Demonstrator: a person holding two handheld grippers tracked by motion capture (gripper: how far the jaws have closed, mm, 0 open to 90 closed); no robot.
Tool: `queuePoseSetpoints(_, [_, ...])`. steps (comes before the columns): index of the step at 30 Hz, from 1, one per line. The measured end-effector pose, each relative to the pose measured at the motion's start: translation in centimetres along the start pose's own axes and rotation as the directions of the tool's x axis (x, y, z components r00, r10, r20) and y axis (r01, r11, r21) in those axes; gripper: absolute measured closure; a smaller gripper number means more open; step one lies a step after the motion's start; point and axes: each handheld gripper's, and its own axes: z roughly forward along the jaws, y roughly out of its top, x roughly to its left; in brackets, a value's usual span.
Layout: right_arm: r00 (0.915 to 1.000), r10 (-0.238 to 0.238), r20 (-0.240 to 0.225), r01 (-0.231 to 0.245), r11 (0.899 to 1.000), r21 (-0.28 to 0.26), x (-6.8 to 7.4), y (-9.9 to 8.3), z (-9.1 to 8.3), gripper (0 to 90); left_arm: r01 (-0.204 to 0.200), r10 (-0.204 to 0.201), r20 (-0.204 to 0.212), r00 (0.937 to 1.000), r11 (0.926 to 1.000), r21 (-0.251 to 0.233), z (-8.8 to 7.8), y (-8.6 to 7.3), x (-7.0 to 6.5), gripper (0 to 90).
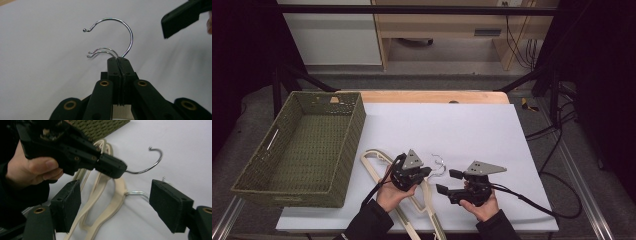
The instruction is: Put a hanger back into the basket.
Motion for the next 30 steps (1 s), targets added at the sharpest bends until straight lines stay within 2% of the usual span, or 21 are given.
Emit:
queuePoseSetpoints(4, [0.9996, -0.003, -0.027, 0.004, 0.998, 0.058, 0.9, -0.5, 1.8, 32.9, 0.002, -0.002, 0.006, 1.0, 0.9999, -0.012, -0.3, 0.1, 0.0, 88.6])
queuePoseSetpoints(8, [0.9988, 0.023, -0.043, -0.018, 0.993, 0.115, 1.3, -1.0, 3.6, 37.7, 0.003, -0.002, 0.008, 1.0, 0.9999, -0.014, -0.3, 0.1, 0.0, 88.6])
queuePoseSetpoints(10, [0.9983, 0.032, -0.048, -0.026, 0.992, 0.121, 1.3, -1.1, 4.0, 39.7, 0.003, -0.002, 0.008, 1.0, 0.9999, -0.014, -0.4, 0.1, 0.0, 88.6])
queuePoseSetpoints(12, [0.9964, 0.056, -0.064, -0.047, 0.989, 0.142, 1.3, -1.2, 4.8, 48.2, 0.002, -0.002, 0.011, 0.9999, 0.9999, -0.016, -0.4, 0.1, 0.0, 88.5])
queuePoseSetpoints(16, [0.9917, 0.095, -0.087, -0.08, 0.984, 0.159, 1.1, -1.3, 5.5, 60.4, 0.0, 0.0, 0.014, 0.9999, 0.9999, -0.015, -0.3, 0.1, 0.0, 88.5])
queuePoseSetpoints(20, [0.9848, 0.133, -0.112, -0.113, 0.979, 0.173, 0.9, -1.4, 5.9, 68.1, 0.002, -0.002, 0.015, 0.9999, 1.0, -0.008, -0.2, 0.0, -0.1, 88.5])
queuePoseSetpoints(26, [0.9737, 0.188, -0.129, -0.161, 0.968, 0.19, 0.7, -1.3, 6.1, 71.4, 0.002, -0.002, 0.018, 0.9998, 1.0, 0.001, -0.5, 0.0, 0.0, 87.9])
queuePoseSetpoints(28, [0.9708, 0.197, -0.138, -0.17, 0.968, 0.186, 0.6, -1.2, 6.1, 72.6, 0.005, -0.005, 0.022, 0.9998, 1.0, -0.005, -0.8, 0.1, 0.0, 87.0])
queuePoseSetpoints(30, [0.9672, 0.21, -0.143, -0.183, 0.966, 0.181, 0.7, -1.1, 6.0, 73.6, 0.016, -0.015, 0.026, 0.9996, 0.9994, -0.031, -1.9, 0.2, 0.4, 80.5])
